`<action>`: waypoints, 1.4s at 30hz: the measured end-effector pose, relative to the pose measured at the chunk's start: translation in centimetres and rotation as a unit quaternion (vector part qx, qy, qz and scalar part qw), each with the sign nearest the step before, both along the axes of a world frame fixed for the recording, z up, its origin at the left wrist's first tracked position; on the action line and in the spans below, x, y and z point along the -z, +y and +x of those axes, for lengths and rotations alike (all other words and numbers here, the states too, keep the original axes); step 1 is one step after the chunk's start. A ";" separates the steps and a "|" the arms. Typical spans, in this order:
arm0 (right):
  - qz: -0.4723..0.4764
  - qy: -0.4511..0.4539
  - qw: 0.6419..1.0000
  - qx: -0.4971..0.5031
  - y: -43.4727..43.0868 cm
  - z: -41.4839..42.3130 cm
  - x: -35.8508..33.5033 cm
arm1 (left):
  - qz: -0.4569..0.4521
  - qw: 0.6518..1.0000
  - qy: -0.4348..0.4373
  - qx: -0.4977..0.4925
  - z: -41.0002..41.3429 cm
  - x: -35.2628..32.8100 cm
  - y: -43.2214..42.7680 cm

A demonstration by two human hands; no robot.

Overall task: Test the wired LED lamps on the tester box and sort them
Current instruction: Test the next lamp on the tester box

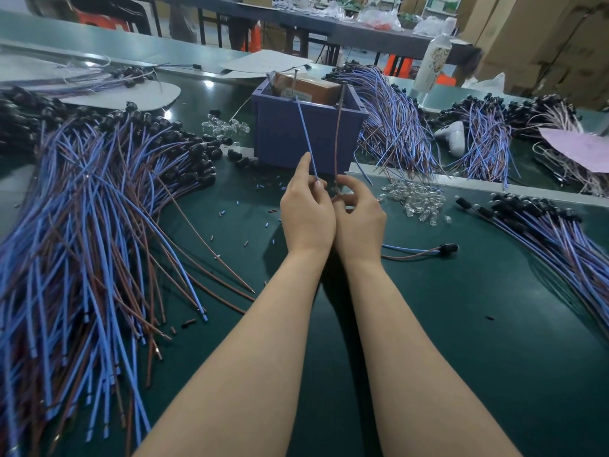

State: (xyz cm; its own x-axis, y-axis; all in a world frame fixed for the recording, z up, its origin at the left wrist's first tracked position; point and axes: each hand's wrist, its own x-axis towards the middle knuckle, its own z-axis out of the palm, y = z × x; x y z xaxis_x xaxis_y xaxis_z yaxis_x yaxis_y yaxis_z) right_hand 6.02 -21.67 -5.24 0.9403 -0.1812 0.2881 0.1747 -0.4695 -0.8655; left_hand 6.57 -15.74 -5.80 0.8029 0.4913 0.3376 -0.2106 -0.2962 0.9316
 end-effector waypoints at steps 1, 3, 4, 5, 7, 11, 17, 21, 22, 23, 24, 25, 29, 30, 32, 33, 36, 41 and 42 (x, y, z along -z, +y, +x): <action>0.000 0.000 1.000 0.000 0.0 0.0 0.0 | 0.001 1.000 0.001 -0.001 0.0 0.0 0.0; -0.002 0.002 1.000 0.000 0.0 0.0 0.0 | 0.002 1.000 0.001 -0.002 0.1 0.0 0.0; -0.002 0.003 1.000 0.000 0.0 0.0 0.0 | 0.001 1.000 0.001 -0.002 0.1 0.1 0.0; -0.001 0.004 1.000 0.000 0.0 0.0 0.0 | 0.000 1.000 0.001 -0.002 0.2 0.1 0.1; 0.000 0.006 1.000 -0.001 0.0 0.0 0.0 | -0.001 1.000 0.000 -0.003 0.2 0.1 0.0; 0.003 0.006 1.000 0.000 0.1 0.0 0.0 | 0.001 1.000 -0.007 -0.007 0.1 0.1 -0.1; 0.005 0.005 1.000 -0.001 0.0 -0.1 0.0 | 0.001 1.000 -0.013 -0.012 -0.1 0.0 -0.1; 0.003 0.003 1.000 -0.001 0.0 -0.1 0.0 | -0.003 1.000 -0.010 -0.010 -0.2 -0.1 -0.1; 0.002 0.003 1.000 -0.001 0.0 -0.1 0.0 | -0.005 1.000 -0.009 -0.008 -0.2 -0.1 -0.1; 0.001 0.003 1.000 -0.001 0.0 -0.1 0.0 | -0.006 1.000 -0.009 -0.007 -0.2 -0.1 0.0; 0.000 0.003 1.000 -0.001 0.1 -0.1 0.0 | -0.005 1.000 -0.008 -0.006 -0.2 -0.1 0.0; -0.001 0.003 1.000 -0.001 0.1 -0.1 0.0 | -0.004 1.000 -0.006 -0.005 -0.2 -0.1 0.0; -0.002 -0.001 1.000 -0.002 0.0 0.0 0.1 | -0.005 1.000 -0.005 -0.002 -0.1 -0.1 0.1; -0.003 0.000 1.000 -0.002 0.0 0.0 0.1 | -0.005 1.000 -0.005 -0.001 -0.1 -0.1 0.1; -0.004 0.000 1.000 -0.002 0.1 -0.1 0.1 | -0.005 1.000 -0.005 0.000 -0.1 0.0 0.1; -0.005 -0.001 1.000 -0.002 0.1 0.0 0.1 | -0.006 1.000 -0.004 0.000 -0.1 0.0 0.1; -0.005 -0.001 1.000 -0.001 0.1 0.0 0.1 | -0.007 1.000 -0.003 0.000 0.0 0.0 0.1; -0.007 -0.004 1.000 0.001 0.1 0.1 0.1 | -0.005 1.000 -0.003 0.000 0.0 -0.1 0.1; -0.006 -0.005 1.000 0.001 0.0 0.1 0.1 | -0.006 1.000 -0.002 0.001 0.0 -0.1 0.1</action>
